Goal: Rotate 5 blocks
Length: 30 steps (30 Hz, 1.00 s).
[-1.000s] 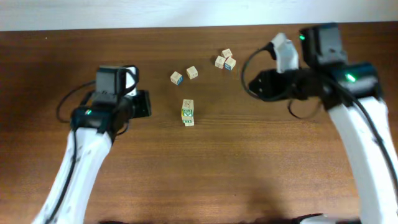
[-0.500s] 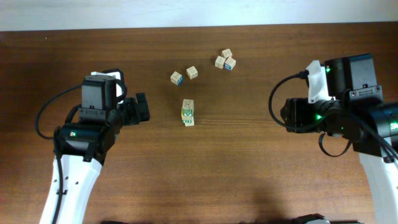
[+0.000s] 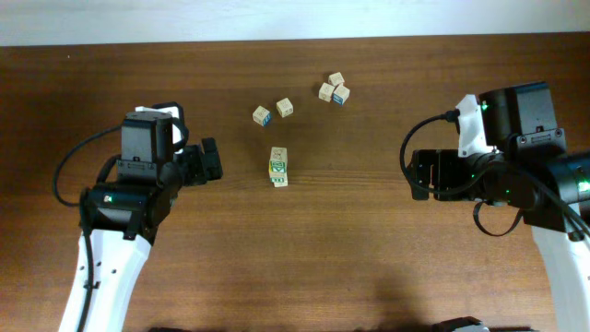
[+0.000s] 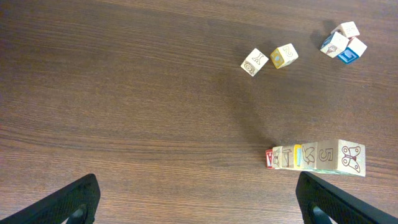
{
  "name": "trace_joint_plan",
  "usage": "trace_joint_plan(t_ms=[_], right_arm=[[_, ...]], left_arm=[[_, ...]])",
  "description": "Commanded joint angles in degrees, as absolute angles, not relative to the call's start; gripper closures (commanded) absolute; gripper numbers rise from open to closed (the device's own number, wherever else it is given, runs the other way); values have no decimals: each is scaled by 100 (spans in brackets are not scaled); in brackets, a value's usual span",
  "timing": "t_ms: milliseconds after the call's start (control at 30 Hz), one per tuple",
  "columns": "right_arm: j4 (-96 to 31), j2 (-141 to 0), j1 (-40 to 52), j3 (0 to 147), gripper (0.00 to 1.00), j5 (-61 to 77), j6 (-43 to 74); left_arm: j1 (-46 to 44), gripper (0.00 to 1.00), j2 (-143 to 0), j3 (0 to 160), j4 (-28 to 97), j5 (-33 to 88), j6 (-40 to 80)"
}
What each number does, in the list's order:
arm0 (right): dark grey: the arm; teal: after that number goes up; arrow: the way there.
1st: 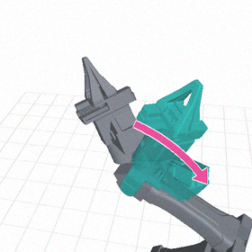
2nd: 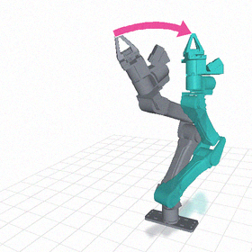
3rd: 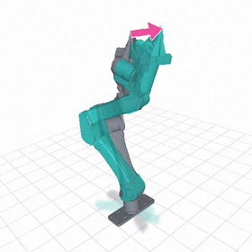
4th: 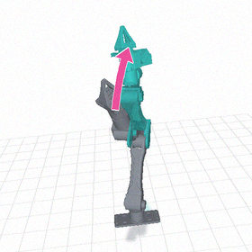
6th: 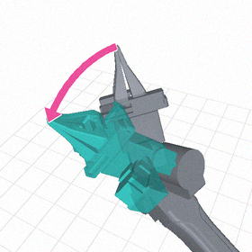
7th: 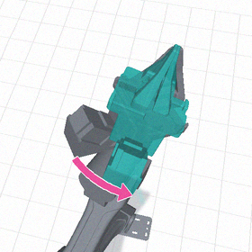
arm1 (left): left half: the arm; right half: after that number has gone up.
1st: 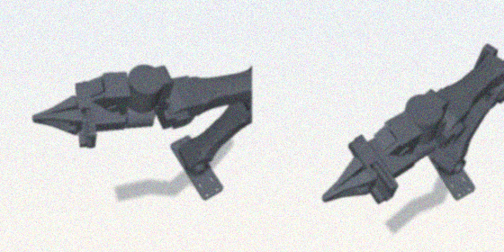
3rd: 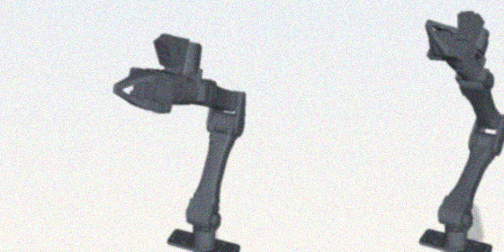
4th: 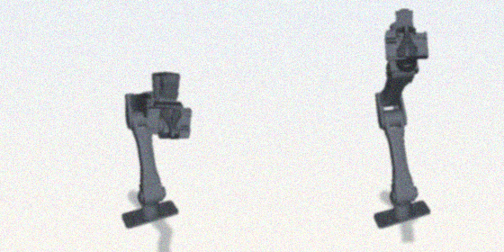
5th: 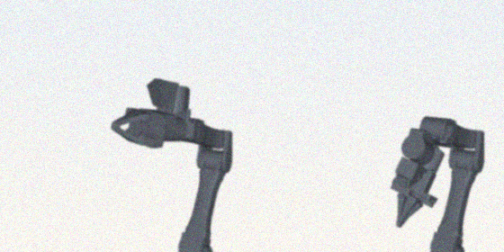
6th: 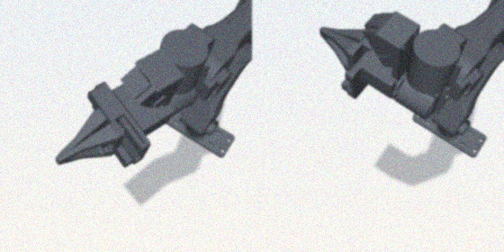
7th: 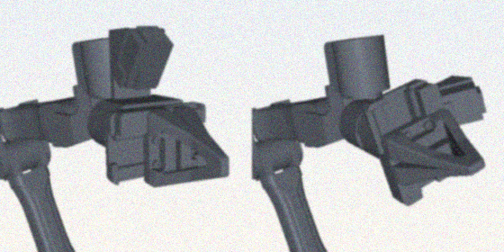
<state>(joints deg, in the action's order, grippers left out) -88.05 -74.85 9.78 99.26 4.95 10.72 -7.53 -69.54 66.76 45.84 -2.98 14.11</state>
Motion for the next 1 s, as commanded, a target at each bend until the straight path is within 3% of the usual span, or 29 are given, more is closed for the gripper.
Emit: trace_joint_plan(t_ms=[0, 200, 433, 733, 967], right_arm=[[-8626, -7507, 974, 9974, 2, 196, 1066], [-6396, -6969, 982, 9188, 2, 213, -285], [-3695, -4890, 755, 6095, 1, 276, -729], [-1468, -1745, 596, 2536, 2, 276, -921], [-827, -165, 543, 729, 2, 460, -921]], left_arm=[[-744, 1, -6952, 6766, 4578, -237, 1363], [-744, 1, -6952, 6766, 4578, -239, 1363], [-744, 1, -6952, 6766, 4578, -237, 1363], [-744, 1, -6952, 6766, 4578, -237, 1363], [-744, 1, -6952, 6766, 4578, -237, 1363]])
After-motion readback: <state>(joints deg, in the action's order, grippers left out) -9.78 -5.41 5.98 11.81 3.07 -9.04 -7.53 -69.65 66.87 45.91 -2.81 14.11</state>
